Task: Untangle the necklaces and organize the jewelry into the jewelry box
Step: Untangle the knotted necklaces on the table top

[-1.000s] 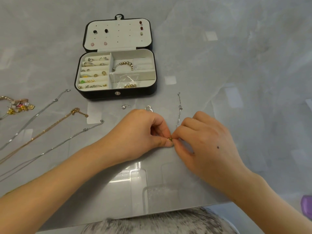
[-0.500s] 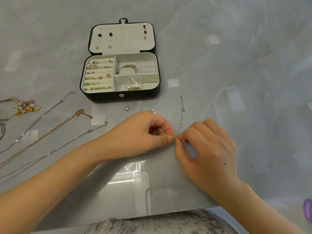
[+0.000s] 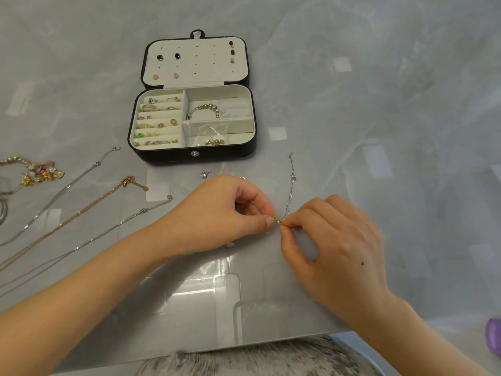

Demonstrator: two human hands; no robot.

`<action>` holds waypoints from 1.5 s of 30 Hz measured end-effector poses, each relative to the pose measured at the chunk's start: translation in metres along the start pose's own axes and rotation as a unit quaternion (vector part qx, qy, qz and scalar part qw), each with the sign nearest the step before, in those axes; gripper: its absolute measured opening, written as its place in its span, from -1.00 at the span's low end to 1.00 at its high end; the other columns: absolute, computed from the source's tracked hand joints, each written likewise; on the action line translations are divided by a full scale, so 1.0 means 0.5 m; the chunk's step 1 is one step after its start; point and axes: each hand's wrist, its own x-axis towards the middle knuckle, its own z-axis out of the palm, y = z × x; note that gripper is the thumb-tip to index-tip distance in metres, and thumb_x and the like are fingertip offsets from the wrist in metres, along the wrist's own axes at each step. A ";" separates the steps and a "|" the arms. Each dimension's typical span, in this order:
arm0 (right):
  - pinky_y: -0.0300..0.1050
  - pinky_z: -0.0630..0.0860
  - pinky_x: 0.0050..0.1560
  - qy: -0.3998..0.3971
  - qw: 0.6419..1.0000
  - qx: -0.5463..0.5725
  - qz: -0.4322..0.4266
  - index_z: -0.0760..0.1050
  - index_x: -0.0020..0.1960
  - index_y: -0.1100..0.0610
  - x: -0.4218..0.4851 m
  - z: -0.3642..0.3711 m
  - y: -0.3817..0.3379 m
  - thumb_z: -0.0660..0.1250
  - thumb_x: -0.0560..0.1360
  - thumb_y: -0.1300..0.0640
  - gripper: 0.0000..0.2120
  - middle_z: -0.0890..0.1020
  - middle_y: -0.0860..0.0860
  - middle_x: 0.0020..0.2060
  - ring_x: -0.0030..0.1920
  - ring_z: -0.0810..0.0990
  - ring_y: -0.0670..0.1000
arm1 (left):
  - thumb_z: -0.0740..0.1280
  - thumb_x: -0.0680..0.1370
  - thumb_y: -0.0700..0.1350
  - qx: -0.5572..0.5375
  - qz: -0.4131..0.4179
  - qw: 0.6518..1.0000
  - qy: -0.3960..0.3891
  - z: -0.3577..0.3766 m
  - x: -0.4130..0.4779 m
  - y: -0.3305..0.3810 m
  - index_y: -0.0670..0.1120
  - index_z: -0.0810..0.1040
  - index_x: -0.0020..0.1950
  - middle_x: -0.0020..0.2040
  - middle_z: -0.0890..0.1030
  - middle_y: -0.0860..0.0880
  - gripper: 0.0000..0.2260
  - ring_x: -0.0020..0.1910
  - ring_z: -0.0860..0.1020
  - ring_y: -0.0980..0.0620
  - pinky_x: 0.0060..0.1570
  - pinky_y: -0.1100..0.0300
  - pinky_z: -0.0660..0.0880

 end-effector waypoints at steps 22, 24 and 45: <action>-0.32 0.32 -0.36 -0.205 0.945 0.180 0.181 0.47 -0.42 -0.11 0.049 -0.023 0.002 0.24 0.26 -0.02 -0.89 0.47 -0.36 -0.46 -0.34 0.47 -0.22 | 0.40 0.47 -0.09 0.155 0.118 0.980 0.029 0.008 -0.006 -0.006 0.00 0.64 -0.14 -0.24 0.61 0.14 -0.97 -0.14 0.52 0.17 -0.13 0.32 0.43; -0.31 0.30 -0.39 -0.203 0.944 0.180 0.187 0.45 -0.45 -0.09 0.052 -0.021 0.002 0.24 0.23 -0.01 -0.90 0.48 -0.30 -0.47 -0.36 0.46 -0.17 | 0.34 0.42 -0.03 0.196 0.146 0.969 0.040 0.010 -0.006 -0.009 0.01 0.63 -0.16 -0.27 0.59 0.16 -0.89 -0.15 0.50 0.17 -0.14 0.32 0.40; -0.28 0.37 -0.37 -0.156 0.840 0.405 0.325 0.60 -0.34 0.09 0.045 -0.031 -0.003 0.38 0.28 0.20 -0.95 0.51 0.15 -0.45 -0.40 0.40 -0.06 | 0.38 0.46 -0.16 0.023 0.054 0.997 0.052 0.012 -0.016 0.006 -0.04 0.61 -0.24 -0.39 0.53 -0.06 -0.91 -0.40 0.44 0.09 -0.27 0.23 0.43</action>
